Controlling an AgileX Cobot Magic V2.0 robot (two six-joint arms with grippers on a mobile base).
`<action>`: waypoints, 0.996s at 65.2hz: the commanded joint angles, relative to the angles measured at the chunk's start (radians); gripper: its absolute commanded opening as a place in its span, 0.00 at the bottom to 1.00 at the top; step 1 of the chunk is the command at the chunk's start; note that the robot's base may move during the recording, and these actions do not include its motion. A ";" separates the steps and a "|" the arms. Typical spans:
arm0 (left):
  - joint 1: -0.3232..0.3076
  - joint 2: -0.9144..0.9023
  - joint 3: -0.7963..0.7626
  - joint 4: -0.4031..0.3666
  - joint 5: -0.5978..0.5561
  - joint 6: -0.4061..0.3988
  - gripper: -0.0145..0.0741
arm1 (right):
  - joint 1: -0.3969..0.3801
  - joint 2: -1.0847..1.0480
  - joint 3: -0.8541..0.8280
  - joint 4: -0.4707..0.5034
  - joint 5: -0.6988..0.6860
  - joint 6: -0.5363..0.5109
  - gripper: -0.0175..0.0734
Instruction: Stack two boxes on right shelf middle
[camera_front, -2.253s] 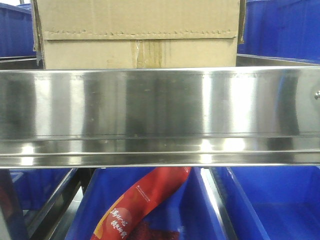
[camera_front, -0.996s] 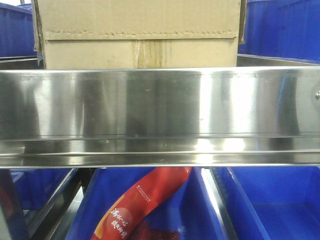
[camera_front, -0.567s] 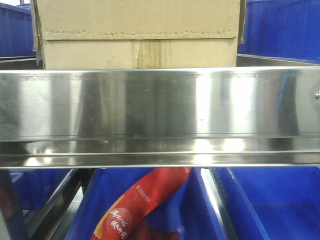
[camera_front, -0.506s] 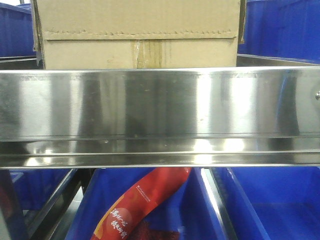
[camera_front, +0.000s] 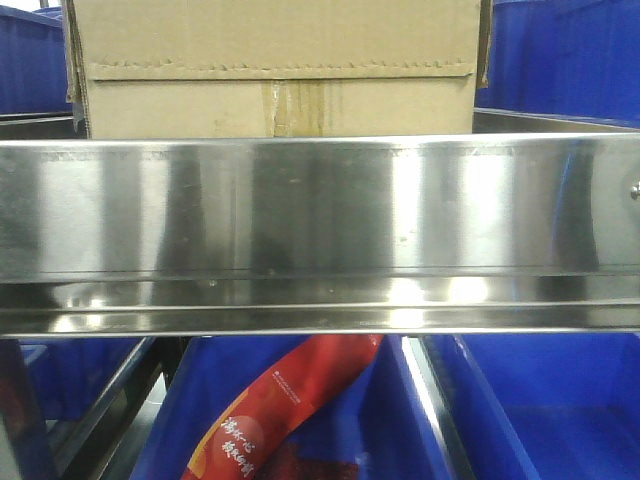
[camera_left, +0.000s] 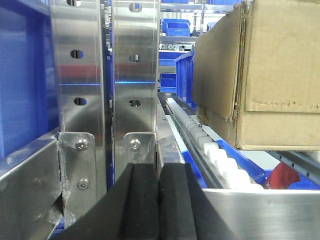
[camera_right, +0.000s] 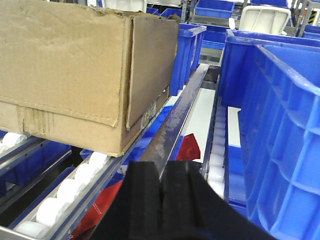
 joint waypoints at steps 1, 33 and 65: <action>0.004 -0.005 -0.001 -0.004 -0.020 0.000 0.04 | -0.003 -0.006 0.001 -0.009 -0.023 -0.002 0.01; 0.004 -0.005 -0.001 -0.004 -0.020 0.000 0.04 | -0.210 -0.237 0.210 -0.022 -0.130 0.070 0.01; 0.004 -0.005 -0.001 -0.004 -0.020 0.000 0.04 | -0.263 -0.431 0.480 -0.022 -0.181 0.070 0.01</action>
